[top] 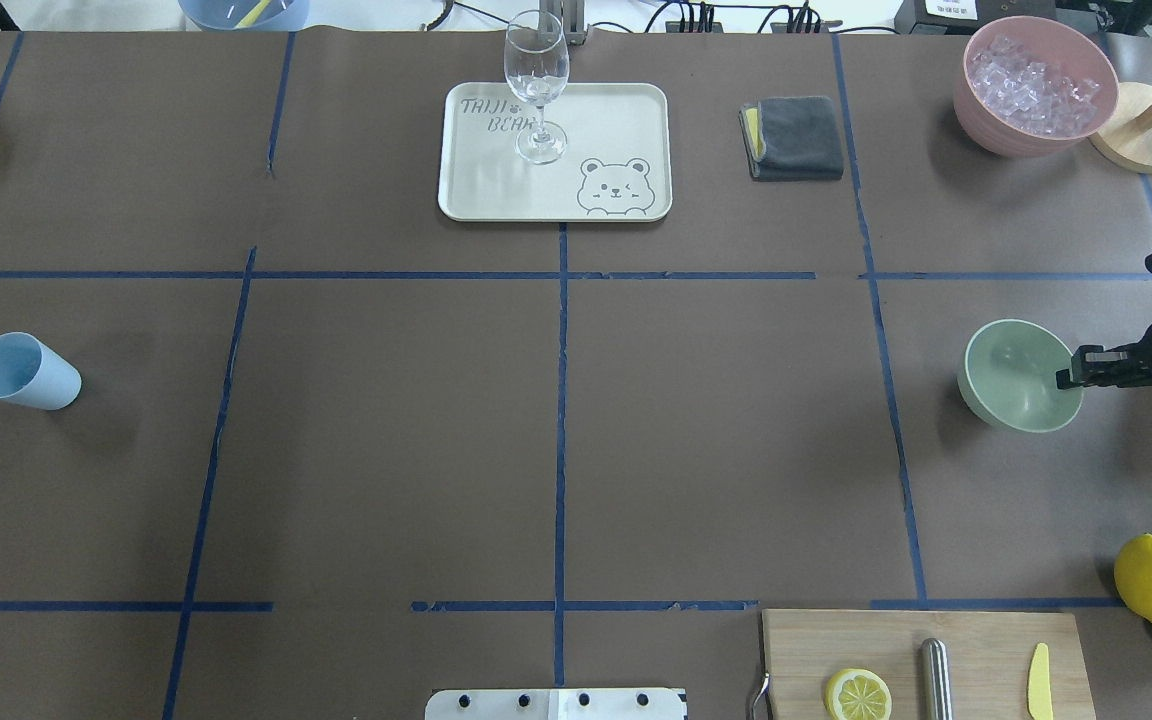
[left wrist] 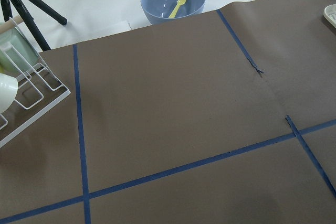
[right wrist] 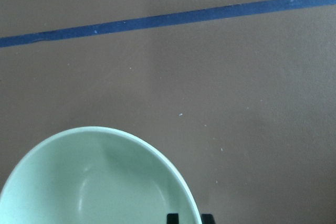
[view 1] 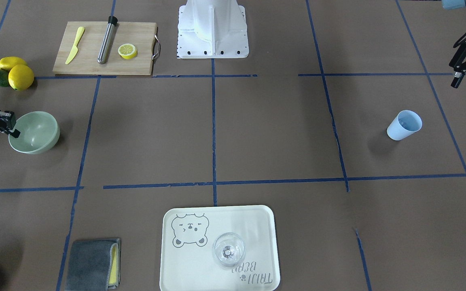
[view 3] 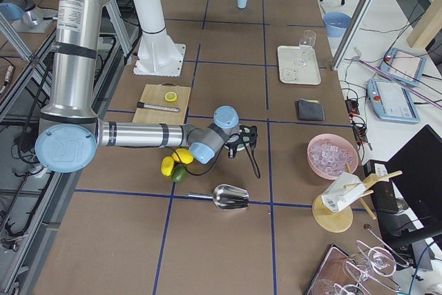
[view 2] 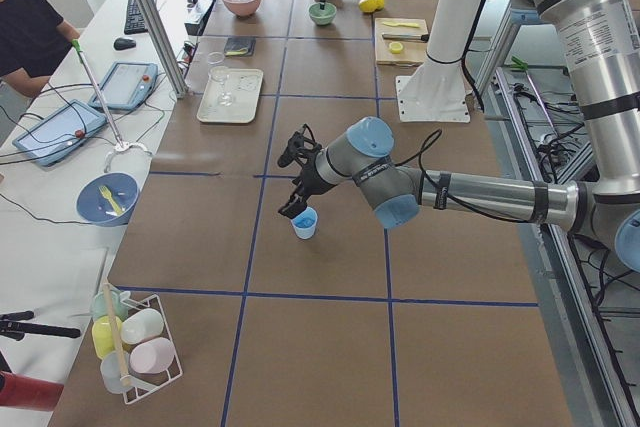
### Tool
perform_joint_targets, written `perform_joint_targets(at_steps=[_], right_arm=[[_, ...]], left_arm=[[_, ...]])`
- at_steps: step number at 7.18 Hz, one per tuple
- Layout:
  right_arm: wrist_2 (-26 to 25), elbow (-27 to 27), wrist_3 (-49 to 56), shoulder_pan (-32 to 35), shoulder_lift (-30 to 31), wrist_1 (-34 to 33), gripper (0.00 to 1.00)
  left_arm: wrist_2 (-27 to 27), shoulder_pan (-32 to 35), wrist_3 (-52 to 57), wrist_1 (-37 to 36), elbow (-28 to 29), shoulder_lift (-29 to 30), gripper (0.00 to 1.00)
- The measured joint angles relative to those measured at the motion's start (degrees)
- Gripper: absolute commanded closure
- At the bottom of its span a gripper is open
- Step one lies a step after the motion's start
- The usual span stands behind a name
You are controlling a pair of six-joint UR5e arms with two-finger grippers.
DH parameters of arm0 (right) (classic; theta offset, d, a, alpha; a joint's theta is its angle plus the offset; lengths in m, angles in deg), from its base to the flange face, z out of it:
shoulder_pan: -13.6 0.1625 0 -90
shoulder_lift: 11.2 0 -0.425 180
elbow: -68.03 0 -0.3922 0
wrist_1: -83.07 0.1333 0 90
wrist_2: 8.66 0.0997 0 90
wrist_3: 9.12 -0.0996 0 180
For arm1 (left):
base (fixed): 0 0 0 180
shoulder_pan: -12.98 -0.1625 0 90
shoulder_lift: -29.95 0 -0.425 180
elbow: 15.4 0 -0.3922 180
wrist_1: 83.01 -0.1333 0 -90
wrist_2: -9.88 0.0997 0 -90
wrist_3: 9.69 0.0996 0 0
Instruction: Pour ice into bowl
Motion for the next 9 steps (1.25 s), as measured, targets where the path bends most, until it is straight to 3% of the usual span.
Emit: perform_joint_targets(at_steps=[3,5,7,9], right_arm=[[5.7,3.82,-0.99,1.55,-1.72,-2.46,1.0],[7.59,10.39,-5.05,2.32,-7.57,-14.12,1.0],[7.36,15.06,-12.29,-0.22,-16.1,-25.4,1.0],[5.5,15.86,-20.38,-4.84,-22.24,-28.44,1.0]], left_arm=[[11.27,-13.57,-12.02,7.14,0.62,-2.16,0.0],[22.7,-22.95,-17.93,10.96,2.12,-3.93,0.0],[38.75,-35.05,-25.0,13.99,7.28,-4.54,0.0],[47.62,-40.84,-27.2,16.12,11.7,-4.63,0.0]])
